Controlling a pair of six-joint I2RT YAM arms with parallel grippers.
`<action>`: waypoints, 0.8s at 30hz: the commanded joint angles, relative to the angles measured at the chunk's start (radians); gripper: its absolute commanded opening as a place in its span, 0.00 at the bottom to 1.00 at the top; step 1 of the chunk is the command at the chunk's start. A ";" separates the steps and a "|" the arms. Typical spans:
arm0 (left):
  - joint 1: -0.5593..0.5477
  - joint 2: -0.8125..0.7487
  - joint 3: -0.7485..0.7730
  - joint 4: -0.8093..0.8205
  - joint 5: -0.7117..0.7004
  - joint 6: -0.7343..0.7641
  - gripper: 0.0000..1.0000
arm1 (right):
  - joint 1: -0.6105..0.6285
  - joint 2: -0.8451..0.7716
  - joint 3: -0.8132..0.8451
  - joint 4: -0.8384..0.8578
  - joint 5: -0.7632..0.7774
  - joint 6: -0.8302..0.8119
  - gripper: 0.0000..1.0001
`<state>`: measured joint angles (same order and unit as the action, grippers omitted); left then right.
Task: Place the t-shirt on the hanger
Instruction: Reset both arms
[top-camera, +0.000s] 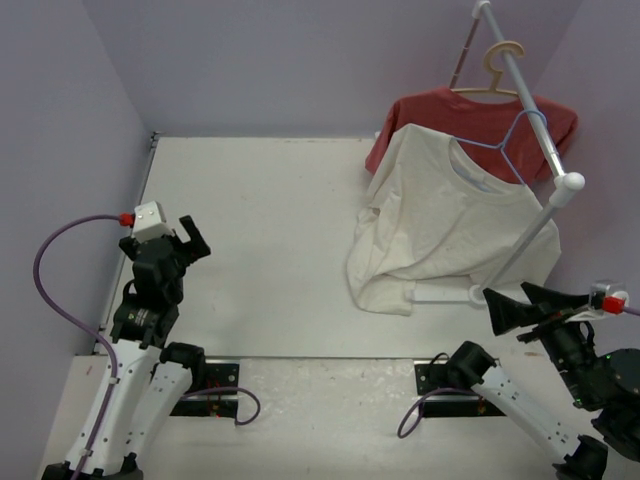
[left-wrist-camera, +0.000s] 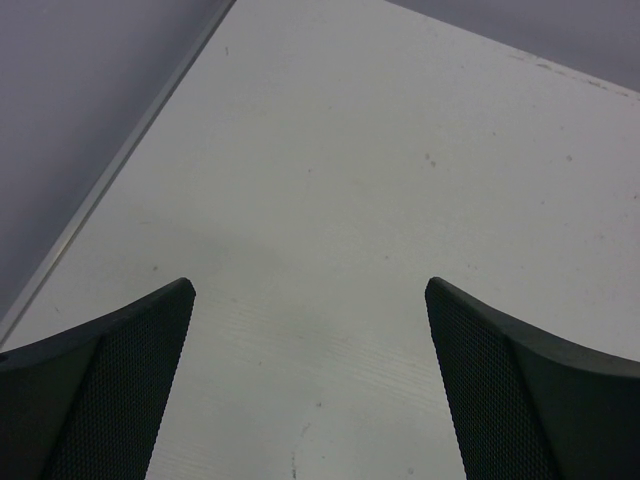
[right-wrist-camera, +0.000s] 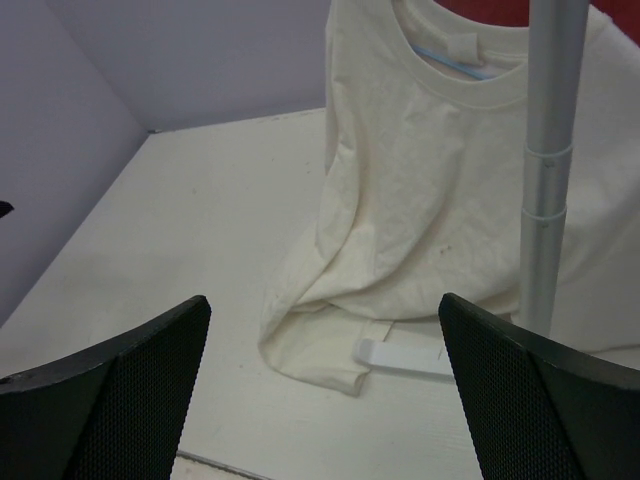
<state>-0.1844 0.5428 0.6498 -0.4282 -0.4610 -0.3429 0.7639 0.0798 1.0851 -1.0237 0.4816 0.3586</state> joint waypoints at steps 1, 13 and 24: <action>-0.012 -0.015 0.021 0.022 -0.037 0.033 1.00 | 0.003 -0.040 -0.011 0.009 0.026 -0.028 0.99; -0.044 -0.016 0.000 0.068 -0.017 0.075 1.00 | 0.003 0.012 -0.030 0.057 0.142 -0.120 0.99; -0.066 -0.029 -0.021 0.094 0.001 0.108 1.00 | 0.003 0.080 -0.120 0.080 0.315 -0.145 0.99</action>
<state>-0.2394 0.5232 0.6403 -0.3958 -0.4610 -0.2680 0.7639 0.1565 0.9688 -0.9798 0.7264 0.2386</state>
